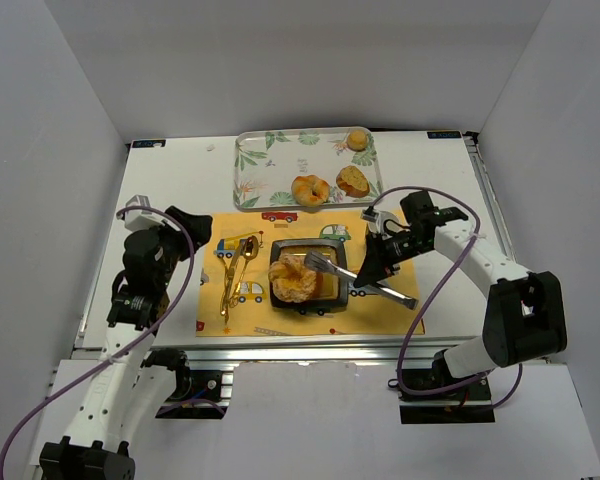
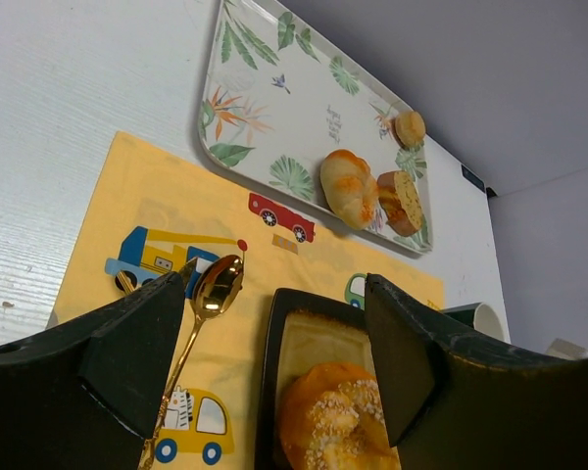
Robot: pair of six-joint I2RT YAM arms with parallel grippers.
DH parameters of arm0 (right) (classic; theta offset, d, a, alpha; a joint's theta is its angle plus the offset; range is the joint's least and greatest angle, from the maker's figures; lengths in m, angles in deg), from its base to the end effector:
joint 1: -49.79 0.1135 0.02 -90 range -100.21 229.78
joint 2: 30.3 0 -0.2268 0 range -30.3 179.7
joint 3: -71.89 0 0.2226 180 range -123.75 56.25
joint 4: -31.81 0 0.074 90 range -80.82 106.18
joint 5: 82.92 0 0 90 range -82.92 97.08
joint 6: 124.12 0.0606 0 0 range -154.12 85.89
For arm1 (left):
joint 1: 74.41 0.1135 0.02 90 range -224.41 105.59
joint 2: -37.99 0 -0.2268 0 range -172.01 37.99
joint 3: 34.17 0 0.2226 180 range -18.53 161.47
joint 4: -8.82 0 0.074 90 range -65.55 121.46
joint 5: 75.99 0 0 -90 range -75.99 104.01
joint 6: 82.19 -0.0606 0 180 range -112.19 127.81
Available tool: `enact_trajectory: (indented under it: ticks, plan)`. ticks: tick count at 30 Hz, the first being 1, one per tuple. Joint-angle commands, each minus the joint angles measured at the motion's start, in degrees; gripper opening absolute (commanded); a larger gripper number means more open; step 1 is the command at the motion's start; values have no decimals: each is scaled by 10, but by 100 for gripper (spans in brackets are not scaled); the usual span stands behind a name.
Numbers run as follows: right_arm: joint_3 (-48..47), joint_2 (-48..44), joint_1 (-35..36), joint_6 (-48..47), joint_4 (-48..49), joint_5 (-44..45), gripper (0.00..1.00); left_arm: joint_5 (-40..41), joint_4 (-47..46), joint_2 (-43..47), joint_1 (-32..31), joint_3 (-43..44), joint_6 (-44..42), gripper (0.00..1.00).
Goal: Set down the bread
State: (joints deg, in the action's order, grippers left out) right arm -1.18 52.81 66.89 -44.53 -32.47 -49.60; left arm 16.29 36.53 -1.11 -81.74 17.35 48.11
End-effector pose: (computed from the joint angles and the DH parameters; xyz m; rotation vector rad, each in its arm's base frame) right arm 0.2154 0.1193 0.1966 -0.8023 2.4689 1.4147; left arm 0.1899 -0.0220 0.2689 -0.5585 1.7871 -0.5429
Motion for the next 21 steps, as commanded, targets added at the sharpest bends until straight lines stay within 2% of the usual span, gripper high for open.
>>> enact_trajectory:
  ticks: [1, 3, 6, 13, 21]
  plan:
    - [-11, -9, -9, 21, 44, 12, 15, -12, 7, 25, 1, -9, -3, 83]
    - [-15, -2, -22, 30, 50, 16, 26, -11, 15, 38, 0, -9, -1, 83]
    - [-23, 4, -43, 40, 58, 17, 35, -5, 29, 53, 0, -5, 0, 83]
    - [-34, 13, -66, 25, 51, 11, 44, 0, 37, 76, 0, -11, 10, 83]
    - [-40, 3, -87, 21, 51, 4, 49, -5, 31, 66, 1, -6, 7, 83]
